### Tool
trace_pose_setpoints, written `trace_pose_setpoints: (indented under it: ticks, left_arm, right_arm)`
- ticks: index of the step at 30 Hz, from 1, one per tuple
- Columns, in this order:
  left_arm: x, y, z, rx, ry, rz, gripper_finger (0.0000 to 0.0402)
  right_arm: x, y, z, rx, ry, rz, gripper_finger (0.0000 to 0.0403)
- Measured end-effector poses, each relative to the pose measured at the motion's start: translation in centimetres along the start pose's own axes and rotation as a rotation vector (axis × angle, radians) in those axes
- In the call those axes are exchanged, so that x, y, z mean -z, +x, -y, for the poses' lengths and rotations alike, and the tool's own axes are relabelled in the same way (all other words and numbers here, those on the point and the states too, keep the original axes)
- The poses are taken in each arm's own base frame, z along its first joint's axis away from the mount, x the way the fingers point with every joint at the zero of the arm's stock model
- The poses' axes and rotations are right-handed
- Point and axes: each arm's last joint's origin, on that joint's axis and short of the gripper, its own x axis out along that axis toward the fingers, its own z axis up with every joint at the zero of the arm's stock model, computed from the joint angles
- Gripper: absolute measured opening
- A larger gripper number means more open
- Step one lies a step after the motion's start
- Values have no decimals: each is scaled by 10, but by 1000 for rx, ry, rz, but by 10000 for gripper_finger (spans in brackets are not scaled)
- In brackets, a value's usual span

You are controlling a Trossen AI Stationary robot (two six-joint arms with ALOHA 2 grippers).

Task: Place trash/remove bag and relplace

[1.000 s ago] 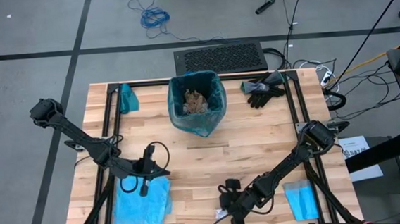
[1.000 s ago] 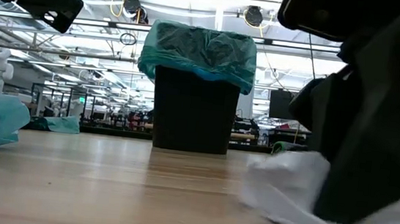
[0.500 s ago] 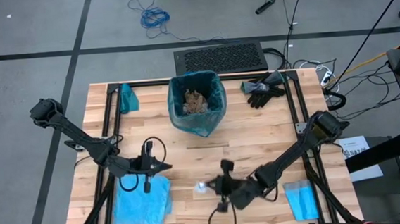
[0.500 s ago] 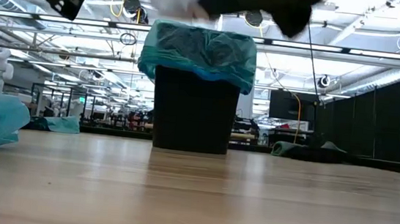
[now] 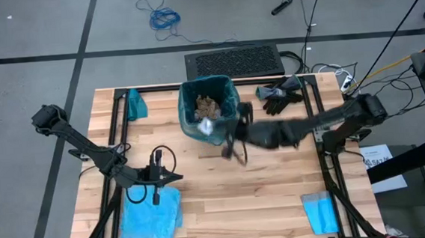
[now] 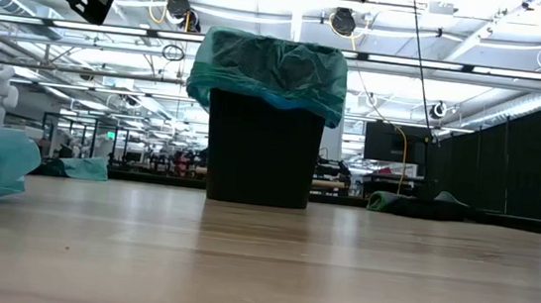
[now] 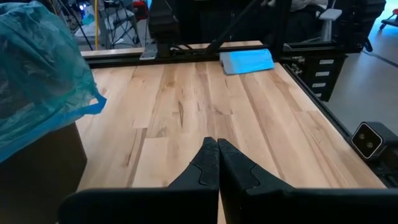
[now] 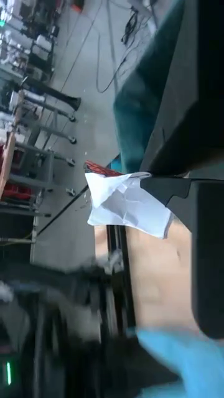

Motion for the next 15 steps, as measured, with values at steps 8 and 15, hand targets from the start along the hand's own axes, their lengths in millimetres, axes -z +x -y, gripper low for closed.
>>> trace_pose_setpoints:
  ticks: [8,15]
  left_arm:
    - [0,0,0,-15,16,2,0]
    - [0,0,-1,-25,48,-1,0]
  right_arm:
    - [13,45,82,56,193,-75,3]
    - [13,52,102,-182,236,-59,82]
